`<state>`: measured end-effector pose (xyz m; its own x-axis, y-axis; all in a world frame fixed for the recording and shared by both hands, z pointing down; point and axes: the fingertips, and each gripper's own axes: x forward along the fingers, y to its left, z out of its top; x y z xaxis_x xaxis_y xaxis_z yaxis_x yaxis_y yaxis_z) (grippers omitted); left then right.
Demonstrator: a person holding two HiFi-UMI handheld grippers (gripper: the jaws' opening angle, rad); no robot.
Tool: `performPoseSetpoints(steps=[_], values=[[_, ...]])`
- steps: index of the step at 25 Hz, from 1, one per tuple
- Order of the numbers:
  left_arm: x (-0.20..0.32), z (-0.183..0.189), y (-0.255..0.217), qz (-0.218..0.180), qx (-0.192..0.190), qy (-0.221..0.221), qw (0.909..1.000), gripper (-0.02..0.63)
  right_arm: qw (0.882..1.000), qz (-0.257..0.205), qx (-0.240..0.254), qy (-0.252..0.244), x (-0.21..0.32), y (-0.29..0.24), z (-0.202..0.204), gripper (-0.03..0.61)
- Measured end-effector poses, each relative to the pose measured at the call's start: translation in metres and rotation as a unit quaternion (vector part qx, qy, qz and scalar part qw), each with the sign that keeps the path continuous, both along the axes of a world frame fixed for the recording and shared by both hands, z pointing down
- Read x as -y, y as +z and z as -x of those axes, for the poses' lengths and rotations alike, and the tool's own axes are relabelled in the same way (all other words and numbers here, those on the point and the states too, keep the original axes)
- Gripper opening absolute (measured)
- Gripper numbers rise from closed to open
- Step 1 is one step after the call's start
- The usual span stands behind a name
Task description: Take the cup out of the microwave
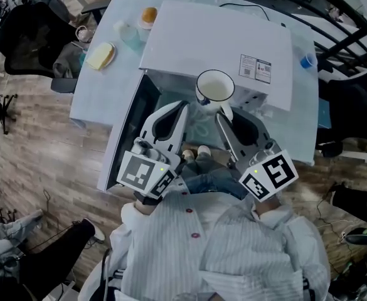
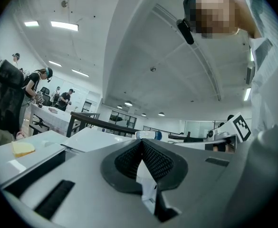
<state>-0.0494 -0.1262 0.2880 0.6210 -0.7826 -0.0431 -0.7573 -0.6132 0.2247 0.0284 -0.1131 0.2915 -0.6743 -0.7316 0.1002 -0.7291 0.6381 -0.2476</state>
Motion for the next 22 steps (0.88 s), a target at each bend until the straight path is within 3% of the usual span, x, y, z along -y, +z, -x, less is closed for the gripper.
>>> performPoseSetpoints(steps=[14, 22], values=[[0.002, -0.001, 0.004, 0.009, 0.000, 0.003, 1.0000, 0.009, 1.000, 0.007, 0.002, -0.012, 0.000, 0.002, 0.006, 0.084], [0.011, -0.005, 0.001, 0.000, 0.021, 0.029, 0.9994, 0.009, 1.000, -0.002, 0.001, -0.003, 0.002, 0.000, 0.000, 0.084]])
